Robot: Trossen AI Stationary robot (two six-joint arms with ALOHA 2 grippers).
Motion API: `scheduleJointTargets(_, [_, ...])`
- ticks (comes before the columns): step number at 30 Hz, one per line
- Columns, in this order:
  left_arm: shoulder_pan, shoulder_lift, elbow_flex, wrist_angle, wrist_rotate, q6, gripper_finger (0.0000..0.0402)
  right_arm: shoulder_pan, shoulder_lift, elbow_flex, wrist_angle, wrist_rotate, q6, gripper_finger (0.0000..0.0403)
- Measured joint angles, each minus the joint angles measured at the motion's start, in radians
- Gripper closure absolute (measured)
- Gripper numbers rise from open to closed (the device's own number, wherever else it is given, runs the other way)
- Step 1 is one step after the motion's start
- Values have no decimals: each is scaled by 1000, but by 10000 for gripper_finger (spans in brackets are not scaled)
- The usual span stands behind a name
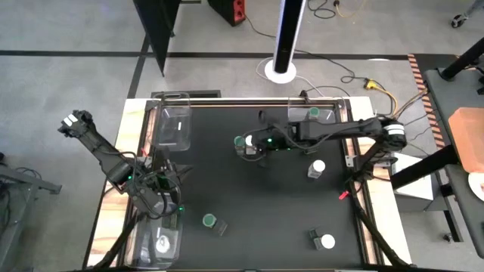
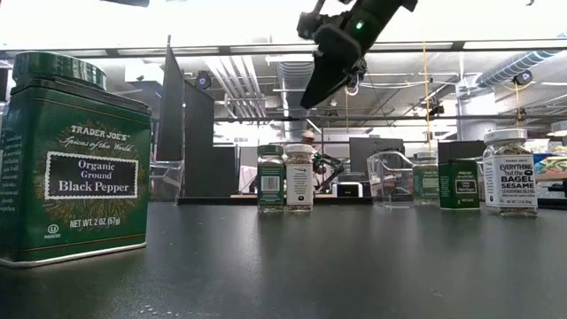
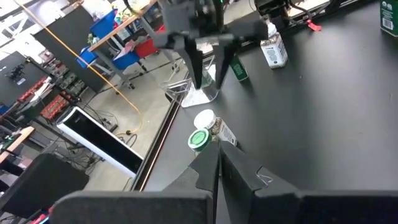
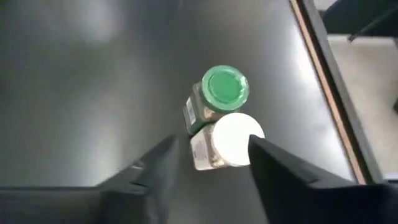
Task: Sort spices by type
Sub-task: Put the top white seasoning bottle into the top left transparent bin
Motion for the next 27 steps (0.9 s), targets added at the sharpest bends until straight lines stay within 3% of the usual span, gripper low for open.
scheduleJointTargets(6, [0, 0, 0, -1, 0, 0, 402, -33, 64, 1, 53, 1, 36, 96])
scheduleJointTargets(11, [0, 0, -13, -1, 1, -1, 402, -86, 96, 1, 52, -20, 40, 43])
scheduleJointTargets(18, [0, 0, -38, 0, 1, -30, 402, -149, 143, 0, 67, -141, -2, 35])
scheduleJointTargets(27, [0, 0, -53, 1, 1, -50, 402, -162, 223, -1, 102, -147, -75, 35])
